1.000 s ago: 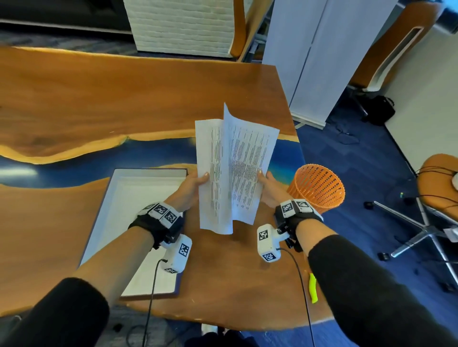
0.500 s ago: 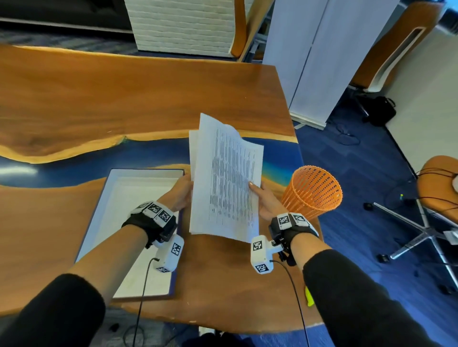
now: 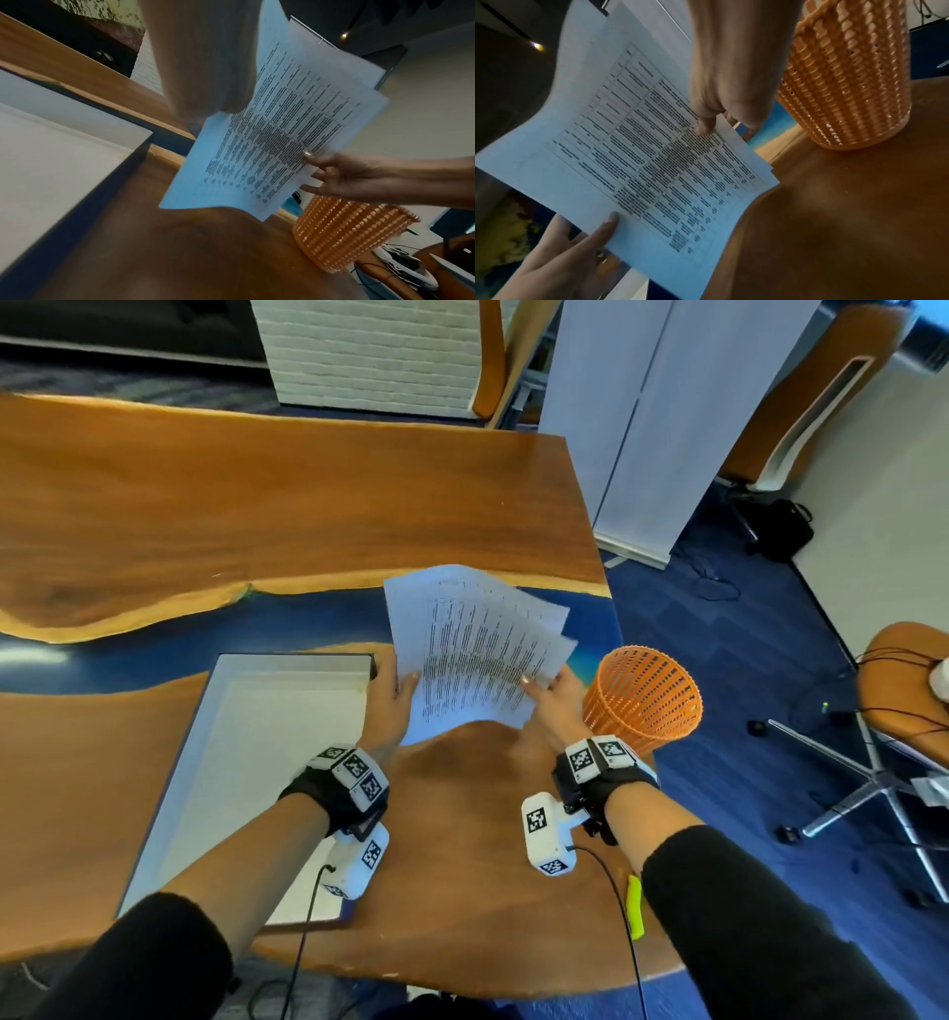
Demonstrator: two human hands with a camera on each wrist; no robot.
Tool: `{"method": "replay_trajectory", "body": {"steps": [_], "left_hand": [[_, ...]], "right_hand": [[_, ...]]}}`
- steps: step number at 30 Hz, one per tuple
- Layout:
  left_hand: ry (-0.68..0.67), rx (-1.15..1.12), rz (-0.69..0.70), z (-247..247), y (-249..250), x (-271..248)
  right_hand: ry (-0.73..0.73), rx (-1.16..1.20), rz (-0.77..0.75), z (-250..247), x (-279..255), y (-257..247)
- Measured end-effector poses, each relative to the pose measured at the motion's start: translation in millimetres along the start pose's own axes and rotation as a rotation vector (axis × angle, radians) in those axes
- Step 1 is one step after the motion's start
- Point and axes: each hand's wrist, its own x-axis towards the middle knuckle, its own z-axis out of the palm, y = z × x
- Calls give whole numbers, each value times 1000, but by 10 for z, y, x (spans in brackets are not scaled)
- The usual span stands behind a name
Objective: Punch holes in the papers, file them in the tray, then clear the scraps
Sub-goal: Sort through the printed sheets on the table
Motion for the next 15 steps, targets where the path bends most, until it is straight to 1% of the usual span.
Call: {"method": "replay_trajectory", "body": {"steps": [4, 7, 10, 12, 15], "left_hand": [[-63, -46, 26, 58, -68, -18], [-98, -59, -34, 83, -151, -11], [-92, -97, -99, 94, -173, 28], [-87, -110, -112, 95, -173, 44], [-125, -62, -116, 87, -245, 40]], "right_hand": [[-5, -8, 8, -25, -31, 3], [-17, -26, 12, -59, -44, 22], [19, -61, -4, -71, -37, 24], [32, -78, -10, -85, -17, 29], [-25, -121, 20, -96, -16, 95]]}}
